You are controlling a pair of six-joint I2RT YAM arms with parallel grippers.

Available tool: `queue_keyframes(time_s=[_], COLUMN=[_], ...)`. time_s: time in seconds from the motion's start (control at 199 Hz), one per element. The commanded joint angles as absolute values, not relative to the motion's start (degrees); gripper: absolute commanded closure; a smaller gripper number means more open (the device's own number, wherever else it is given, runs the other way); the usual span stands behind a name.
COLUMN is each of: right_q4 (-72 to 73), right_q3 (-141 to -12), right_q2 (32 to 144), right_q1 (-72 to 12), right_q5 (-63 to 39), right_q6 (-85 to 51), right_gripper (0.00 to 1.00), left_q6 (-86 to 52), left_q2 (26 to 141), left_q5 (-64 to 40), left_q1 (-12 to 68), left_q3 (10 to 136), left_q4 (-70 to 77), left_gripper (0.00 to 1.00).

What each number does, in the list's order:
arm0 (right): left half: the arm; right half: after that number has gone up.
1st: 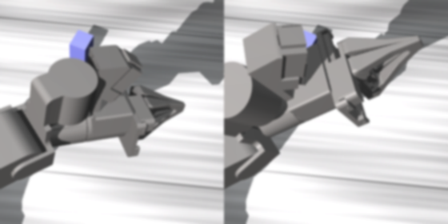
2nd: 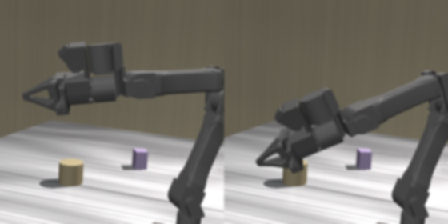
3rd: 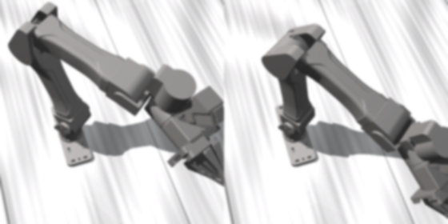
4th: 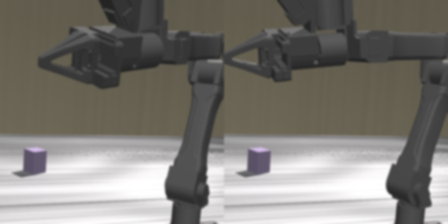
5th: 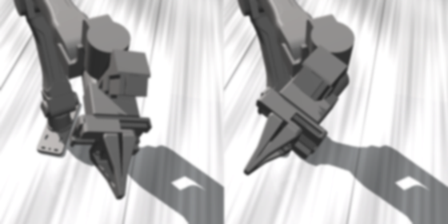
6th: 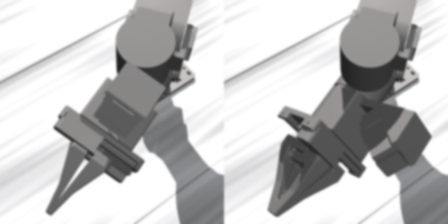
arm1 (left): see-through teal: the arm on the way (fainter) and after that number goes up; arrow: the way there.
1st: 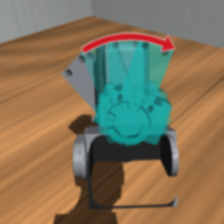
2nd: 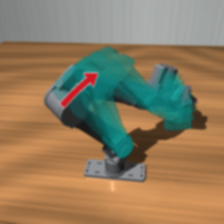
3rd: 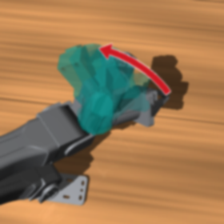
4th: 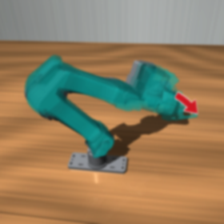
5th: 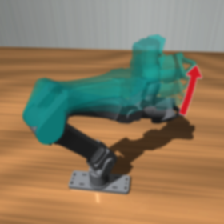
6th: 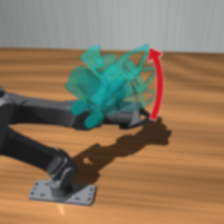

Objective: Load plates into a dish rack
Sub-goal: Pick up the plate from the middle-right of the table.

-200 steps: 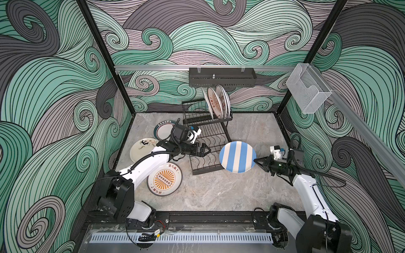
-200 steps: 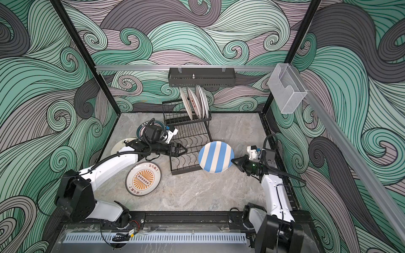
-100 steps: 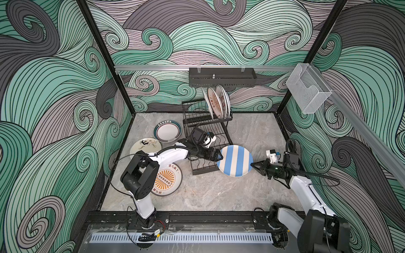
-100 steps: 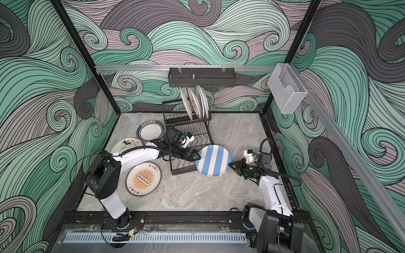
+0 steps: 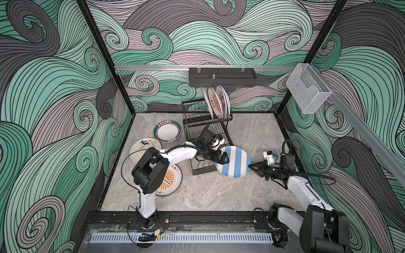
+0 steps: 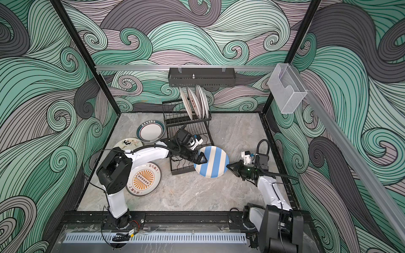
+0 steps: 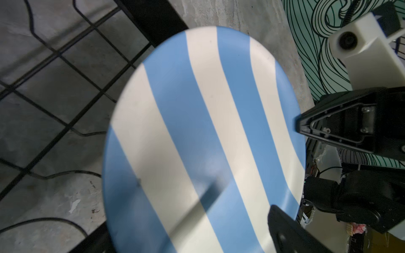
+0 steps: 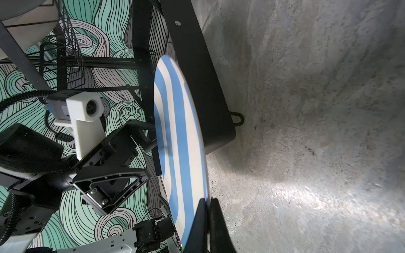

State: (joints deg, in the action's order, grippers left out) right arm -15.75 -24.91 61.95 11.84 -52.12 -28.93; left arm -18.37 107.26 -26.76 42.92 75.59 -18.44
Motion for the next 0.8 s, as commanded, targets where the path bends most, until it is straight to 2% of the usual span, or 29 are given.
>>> queue_keyframes(time_s=[0.0, 0.166, 0.332, 0.452, 0.568, 0.799], right_q4=[-13.67, -13.02, -11.89, -13.52, -16.45, -27.30], right_q3=[-24.70, -24.70, -24.46, -25.33, -27.39, -35.56], right_q2=[61.96, 61.89, 61.29, 59.85, 57.16, 53.14], right_q1=[11.40, 11.35, 11.30, 11.30, 11.25, 11.64], right_q5=[-52.56, -52.99, -53.74, -53.22, -52.02, -50.44], right_q6=[-28.66, -29.32, -30.63, -30.71, -31.09, -27.36], right_gripper=[0.92, 0.82, 0.81, 0.87, 1.00, 1.00], left_q6=[-16.65, -16.69, -16.56, -16.53, -16.01, -15.94], left_q2=[108.35, 108.57, 108.47, 108.01, 106.86, 101.67], left_q5=[-27.59, -27.77, -27.53, -26.09, -24.28, -21.26], left_q1=[44.45, 45.25, 45.34, 45.27, 44.88, 43.63], left_q3=[77.98, 78.17, 77.98, 78.46, 79.71, 80.51], left_q4=[-19.81, -19.84, -19.85, -20.93, -23.75, -28.57], left_gripper=[0.01, 0.01, 0.01, 0.01, 0.01, 0.01])
